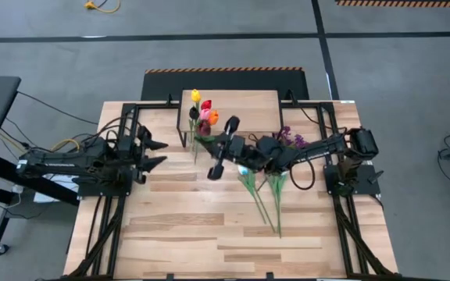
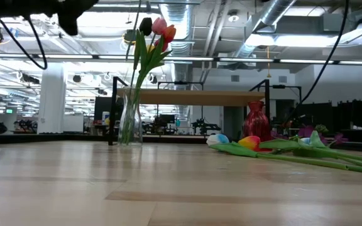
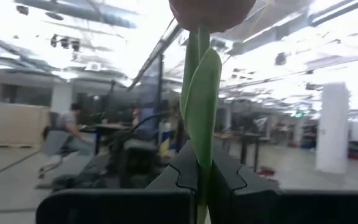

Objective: Pick and place flowers into a vace then onto a shelf
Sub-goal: Put the dark red flower into the transparent vase

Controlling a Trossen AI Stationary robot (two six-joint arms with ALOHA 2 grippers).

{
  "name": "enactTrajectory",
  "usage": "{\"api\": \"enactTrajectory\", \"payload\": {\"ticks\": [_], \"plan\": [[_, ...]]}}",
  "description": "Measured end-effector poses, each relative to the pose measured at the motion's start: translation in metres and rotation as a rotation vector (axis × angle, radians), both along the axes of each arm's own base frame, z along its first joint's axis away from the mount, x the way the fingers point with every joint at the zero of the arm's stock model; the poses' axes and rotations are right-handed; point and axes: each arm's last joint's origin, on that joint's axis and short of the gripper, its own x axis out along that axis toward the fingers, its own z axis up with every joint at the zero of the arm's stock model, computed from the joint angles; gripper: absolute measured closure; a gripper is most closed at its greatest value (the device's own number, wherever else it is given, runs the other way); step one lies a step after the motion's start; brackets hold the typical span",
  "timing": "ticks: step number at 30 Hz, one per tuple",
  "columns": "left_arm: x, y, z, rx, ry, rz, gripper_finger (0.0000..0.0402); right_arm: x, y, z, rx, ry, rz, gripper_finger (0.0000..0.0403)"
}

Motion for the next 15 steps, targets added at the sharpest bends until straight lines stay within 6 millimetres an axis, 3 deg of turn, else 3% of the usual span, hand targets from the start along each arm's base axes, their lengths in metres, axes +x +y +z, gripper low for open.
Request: {"api": "enactTrajectory", "payload": {"ticks": [7, 15], "plan": [[-0.012, 0.001, -0.002, -0.029, 0.008, 0.038, 0.021, 0.003, -0.031, 0.011, -0.002, -0.035, -0.072, 0.0402], [-0.013, 0.001, -0.004, -0.049, 0.03, 0.018, 0.021, 0.028, -0.052, -0.016, -0.027, -0.011, -0.081, 0.0402]]}}
